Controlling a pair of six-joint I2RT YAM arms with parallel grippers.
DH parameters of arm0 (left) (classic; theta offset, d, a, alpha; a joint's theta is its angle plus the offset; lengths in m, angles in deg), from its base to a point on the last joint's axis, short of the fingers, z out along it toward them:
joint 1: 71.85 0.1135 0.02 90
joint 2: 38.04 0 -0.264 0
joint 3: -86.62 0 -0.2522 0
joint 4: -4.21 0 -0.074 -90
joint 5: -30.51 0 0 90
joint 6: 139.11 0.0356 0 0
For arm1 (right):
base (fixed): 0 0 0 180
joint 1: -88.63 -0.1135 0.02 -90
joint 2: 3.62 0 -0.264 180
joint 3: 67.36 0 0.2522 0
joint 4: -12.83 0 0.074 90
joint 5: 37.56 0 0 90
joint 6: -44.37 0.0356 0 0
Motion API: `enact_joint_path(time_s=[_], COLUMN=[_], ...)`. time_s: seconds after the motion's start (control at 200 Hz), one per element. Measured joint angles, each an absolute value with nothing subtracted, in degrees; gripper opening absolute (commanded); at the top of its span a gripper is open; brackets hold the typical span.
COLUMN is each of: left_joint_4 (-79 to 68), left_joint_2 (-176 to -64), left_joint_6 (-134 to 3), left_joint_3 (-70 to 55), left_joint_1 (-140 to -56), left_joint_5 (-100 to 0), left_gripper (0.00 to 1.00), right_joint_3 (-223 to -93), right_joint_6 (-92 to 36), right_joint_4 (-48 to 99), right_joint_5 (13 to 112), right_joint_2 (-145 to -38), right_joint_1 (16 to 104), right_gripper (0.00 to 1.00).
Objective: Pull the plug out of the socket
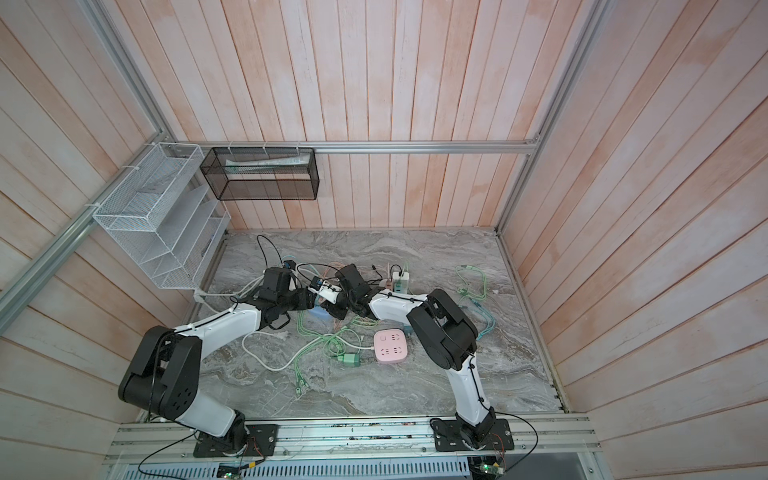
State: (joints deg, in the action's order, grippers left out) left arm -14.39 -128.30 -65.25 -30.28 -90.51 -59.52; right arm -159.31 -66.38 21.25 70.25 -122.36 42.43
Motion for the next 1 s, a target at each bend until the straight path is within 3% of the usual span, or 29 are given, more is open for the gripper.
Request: enact_joint_path(time_s=[1.0], left_joint_4=[-14.7], left_joint_2=[-129.9], left_joint_6=[-66.9], left_joint_3=[-28.4], left_joint_1=[-93.2], left_joint_5=[-64.4], left_gripper=[0.80], right_joint_3=[-160.8], right_joint_6=[-60.9], right_joint_4=[24.8], right_joint_5=[66.3], right_joint_2=[-122.2], right_joint_1=[42.3], right_gripper=[0.00])
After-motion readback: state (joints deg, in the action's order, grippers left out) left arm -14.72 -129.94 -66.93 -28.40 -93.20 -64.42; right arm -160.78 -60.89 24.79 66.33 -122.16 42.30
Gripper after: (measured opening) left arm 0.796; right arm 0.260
